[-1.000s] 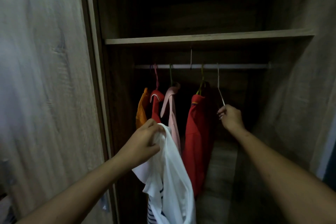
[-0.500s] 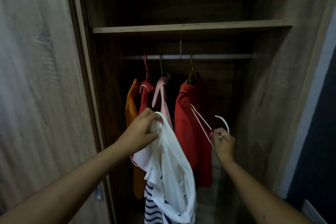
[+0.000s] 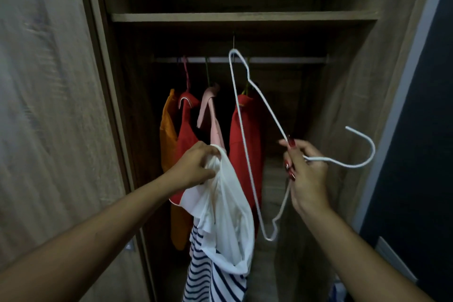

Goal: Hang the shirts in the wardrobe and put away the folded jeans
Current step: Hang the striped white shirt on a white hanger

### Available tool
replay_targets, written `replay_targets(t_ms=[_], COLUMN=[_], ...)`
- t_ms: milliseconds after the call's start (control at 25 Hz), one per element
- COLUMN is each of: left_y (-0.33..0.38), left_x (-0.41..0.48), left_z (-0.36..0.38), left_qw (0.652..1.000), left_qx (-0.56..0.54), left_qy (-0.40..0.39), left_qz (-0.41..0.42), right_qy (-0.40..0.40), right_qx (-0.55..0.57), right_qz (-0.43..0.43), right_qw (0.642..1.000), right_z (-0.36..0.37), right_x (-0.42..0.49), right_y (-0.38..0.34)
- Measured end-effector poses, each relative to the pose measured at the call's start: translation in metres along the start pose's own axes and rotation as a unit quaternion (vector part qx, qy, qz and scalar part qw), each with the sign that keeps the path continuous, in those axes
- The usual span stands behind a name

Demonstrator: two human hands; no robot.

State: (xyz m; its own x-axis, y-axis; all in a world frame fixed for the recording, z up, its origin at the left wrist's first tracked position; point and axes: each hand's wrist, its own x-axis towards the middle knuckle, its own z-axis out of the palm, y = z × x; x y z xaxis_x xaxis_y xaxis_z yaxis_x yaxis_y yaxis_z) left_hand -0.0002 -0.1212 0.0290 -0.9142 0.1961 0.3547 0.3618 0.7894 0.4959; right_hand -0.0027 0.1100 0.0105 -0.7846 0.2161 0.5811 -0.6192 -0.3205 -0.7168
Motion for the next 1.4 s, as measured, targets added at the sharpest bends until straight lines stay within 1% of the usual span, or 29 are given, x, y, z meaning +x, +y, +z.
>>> replay_targets(t_ms=[80,160,240,320,360,400,480,560,600,640,720,800,840,880,960,1000,1040,1120,1240,1400], left_y=[0.005,0.012,0.017,0.008,-0.001,-0.013,-0.032,-0.041,-0.041,-0.038,-0.031,-0.028,-0.03,-0.035,-0.05,-0.056,-0.059,-0.054,-0.035,-0.006], left_x=[-0.003,-0.009,-0.017,-0.024,-0.028,-0.031,-0.037,-0.04,-0.041,-0.042,-0.043,-0.047,-0.049,-0.05,-0.049,-0.046,-0.043,-0.034,-0.011,0.031], left_z=[0.0,-0.006,-0.021,-0.043,-0.056,-0.067,-0.079,-0.074,-0.067,-0.06,-0.045,-0.037,-0.036,-0.037,-0.04,-0.041,-0.039,-0.029,-0.015,0.0], left_qw=[0.999,0.994,0.982,0.967,0.965,0.971,0.993,0.997,0.994,0.991,0.988,0.987,0.989,0.99,0.985,0.983,0.983,0.983,0.979,0.97], left_qx=[-0.038,-0.103,-0.185,-0.251,-0.252,-0.223,-0.089,0.059,0.101,0.122,0.124,0.105,0.088,0.075,0.081,0.083,0.07,0.008,-0.052,-0.085], left_qy=[-0.019,-0.031,-0.029,0.014,0.04,0.06,0.069,0.047,0.028,0.008,-0.036,-0.053,-0.034,0.001,0.072,0.078,0.063,0.011,-0.013,-0.055], left_qz=[0.001,0.005,-0.003,-0.037,-0.055,-0.063,-0.045,0.002,0.027,0.049,0.087,0.108,0.116,0.123,0.135,0.142,0.155,0.18,0.195,0.22], right_qy=[-0.019,-0.054,-0.101,-0.159,-0.192,-0.225,-0.294,-0.349,-0.362,-0.364,-0.35,-0.341,-0.342,-0.342,-0.335,-0.329,-0.323,-0.309,-0.273,-0.165], right_qx=[0.069,0.065,0.018,-0.062,-0.113,-0.166,-0.254,-0.341,-0.365,-0.377,-0.376,-0.371,-0.353,-0.323,-0.274,-0.261,-0.256,-0.267,-0.291,-0.319], right_qz=[0.001,0.012,0.053,0.102,0.119,0.13,0.142,0.116,0.097,0.081,0.073,0.093,0.117,0.144,0.18,0.188,0.188,0.182,0.178,0.192], right_qw=[0.997,0.996,0.993,0.98,0.968,0.951,0.91,0.865,0.852,0.848,0.855,0.859,0.863,0.871,0.883,0.888,0.891,0.894,0.9,0.913], right_z=[0.024,0.038,0.035,0.014,0.001,-0.011,-0.025,-0.02,-0.011,0.002,0.029,0.048,0.052,0.054,0.054,0.054,0.055,0.055,0.051,0.037], right_x=[-0.004,-0.008,-0.018,-0.027,-0.029,-0.029,-0.024,-0.016,-0.012,-0.009,-0.003,0.001,0.003,0.005,0.008,0.009,0.011,0.014,0.019,0.017], right_y=[-0.008,0.0,0.026,0.049,0.056,0.06,0.057,0.049,0.045,0.04,0.028,0.014,0.007,-0.001,-0.019,-0.029,-0.038,-0.056,-0.082,-0.113])
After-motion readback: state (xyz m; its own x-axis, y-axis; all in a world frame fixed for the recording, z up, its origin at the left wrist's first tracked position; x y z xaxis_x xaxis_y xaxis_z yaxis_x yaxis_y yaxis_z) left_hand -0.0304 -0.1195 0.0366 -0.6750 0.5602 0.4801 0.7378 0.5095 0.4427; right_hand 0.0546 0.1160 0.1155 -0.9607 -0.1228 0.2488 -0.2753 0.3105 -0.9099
